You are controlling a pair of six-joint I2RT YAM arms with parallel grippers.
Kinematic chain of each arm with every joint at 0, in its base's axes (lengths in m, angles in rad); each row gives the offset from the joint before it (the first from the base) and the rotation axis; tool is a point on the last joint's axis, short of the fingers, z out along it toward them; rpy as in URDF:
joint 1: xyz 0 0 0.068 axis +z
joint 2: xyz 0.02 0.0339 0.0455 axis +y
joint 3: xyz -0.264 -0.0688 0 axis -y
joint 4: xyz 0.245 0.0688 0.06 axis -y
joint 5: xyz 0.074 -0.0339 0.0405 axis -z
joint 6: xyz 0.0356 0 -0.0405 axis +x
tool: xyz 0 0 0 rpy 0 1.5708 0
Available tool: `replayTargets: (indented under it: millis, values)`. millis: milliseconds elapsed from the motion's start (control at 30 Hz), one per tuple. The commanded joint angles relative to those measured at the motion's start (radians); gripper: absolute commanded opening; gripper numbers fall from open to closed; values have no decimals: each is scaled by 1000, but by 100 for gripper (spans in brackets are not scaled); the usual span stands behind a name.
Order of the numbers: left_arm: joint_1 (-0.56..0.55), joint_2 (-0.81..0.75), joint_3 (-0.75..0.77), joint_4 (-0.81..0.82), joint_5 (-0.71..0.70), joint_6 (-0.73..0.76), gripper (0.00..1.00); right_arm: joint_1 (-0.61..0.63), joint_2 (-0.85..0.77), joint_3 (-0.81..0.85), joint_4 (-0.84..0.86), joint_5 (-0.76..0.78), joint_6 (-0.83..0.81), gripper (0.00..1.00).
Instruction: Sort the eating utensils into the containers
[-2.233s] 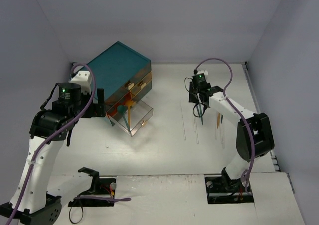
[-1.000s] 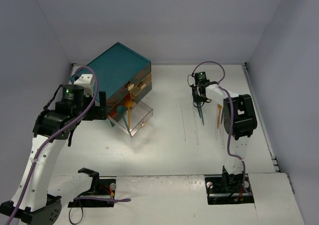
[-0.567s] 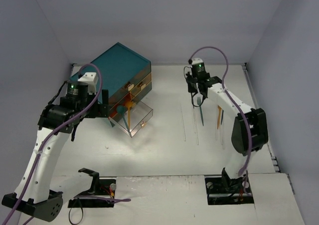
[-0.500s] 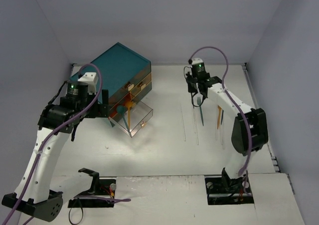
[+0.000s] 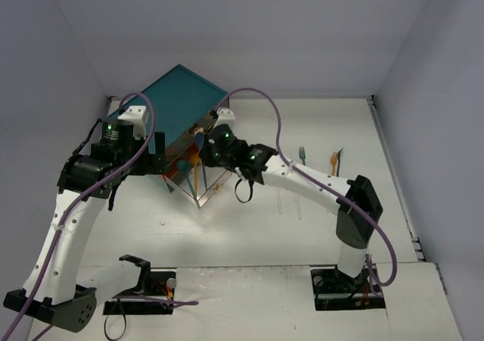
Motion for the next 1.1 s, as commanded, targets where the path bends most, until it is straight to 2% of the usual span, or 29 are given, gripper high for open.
replayTargets:
  millis: [0,67,133,233,300,467,600,667,767,900,933,1033,1067]
  values:
    - [5,-40,15,31,13,-16,88,46,20,61,142,127,116,0]
    - [5,-49,6,30,19,-16,88,54,47,60,145,138,133,2]
    - [5,-56,-2,30,29,-18,88,58,59,53,145,141,136,9]
    - [5,-59,-5,30,48,-18,88,60,53,37,143,127,119,29]
    - [5,-55,-2,30,88,-18,88,63,30,21,142,135,87,39]
    - [4,-24,23,35,175,-34,88,56,-114,-28,93,204,-61,53]
    - [-26,31,51,43,221,-50,88,-7,-250,-84,5,261,-127,59]
    - [-87,50,64,49,206,-57,88,-45,-296,-126,-20,263,-126,63]
    - [-261,113,94,68,108,-87,88,-167,-436,-242,-52,266,-127,72]
    - [-378,208,98,108,84,-158,88,-284,-576,-358,-87,277,-177,89]
    - [-386,214,97,120,82,-169,88,-294,-601,-379,-91,275,-182,90]
    - [-498,291,90,163,50,-202,88,-429,-701,-450,-151,251,-205,100]
    - [-520,312,89,180,50,-215,88,-458,-737,-466,-167,243,-213,100]
